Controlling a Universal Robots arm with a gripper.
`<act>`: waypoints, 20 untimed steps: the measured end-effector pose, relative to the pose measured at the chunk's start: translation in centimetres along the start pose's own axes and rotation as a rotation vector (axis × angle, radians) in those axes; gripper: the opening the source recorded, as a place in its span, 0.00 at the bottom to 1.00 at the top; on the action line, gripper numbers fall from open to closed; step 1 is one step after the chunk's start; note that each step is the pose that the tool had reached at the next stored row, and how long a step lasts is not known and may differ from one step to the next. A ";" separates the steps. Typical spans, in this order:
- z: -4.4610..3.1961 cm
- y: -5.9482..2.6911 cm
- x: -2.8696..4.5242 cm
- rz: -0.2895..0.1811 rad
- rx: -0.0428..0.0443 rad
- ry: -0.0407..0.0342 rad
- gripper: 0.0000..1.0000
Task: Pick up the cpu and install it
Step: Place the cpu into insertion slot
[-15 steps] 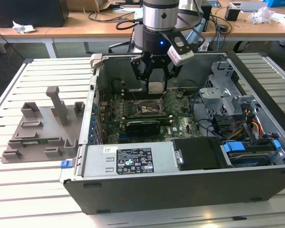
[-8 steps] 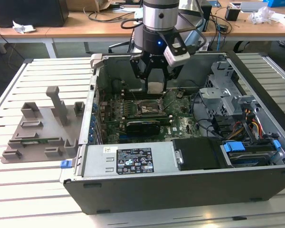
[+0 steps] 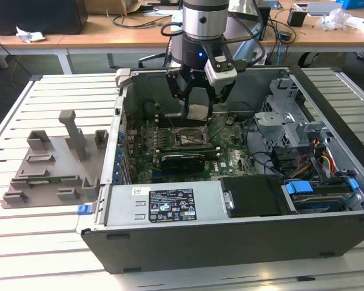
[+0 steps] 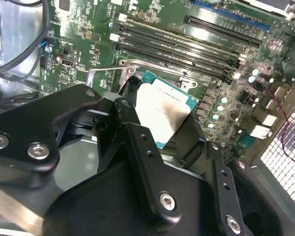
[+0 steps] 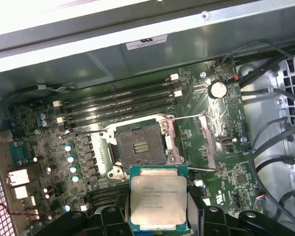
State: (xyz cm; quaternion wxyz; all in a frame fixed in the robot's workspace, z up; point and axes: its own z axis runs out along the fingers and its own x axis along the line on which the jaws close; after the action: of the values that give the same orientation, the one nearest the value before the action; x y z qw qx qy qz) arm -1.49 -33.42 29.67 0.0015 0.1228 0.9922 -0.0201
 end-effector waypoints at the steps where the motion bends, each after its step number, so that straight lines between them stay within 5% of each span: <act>1: 0.00 0.00 0.00 0.013 0.0001 0.0005 0.55; 20: 0.00 0.00 0.00 0.214 0.0021 0.0083 0.55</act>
State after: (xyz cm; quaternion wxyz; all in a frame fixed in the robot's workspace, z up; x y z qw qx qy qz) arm -1.49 -33.42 29.66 -0.0006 0.2281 0.9734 -0.0203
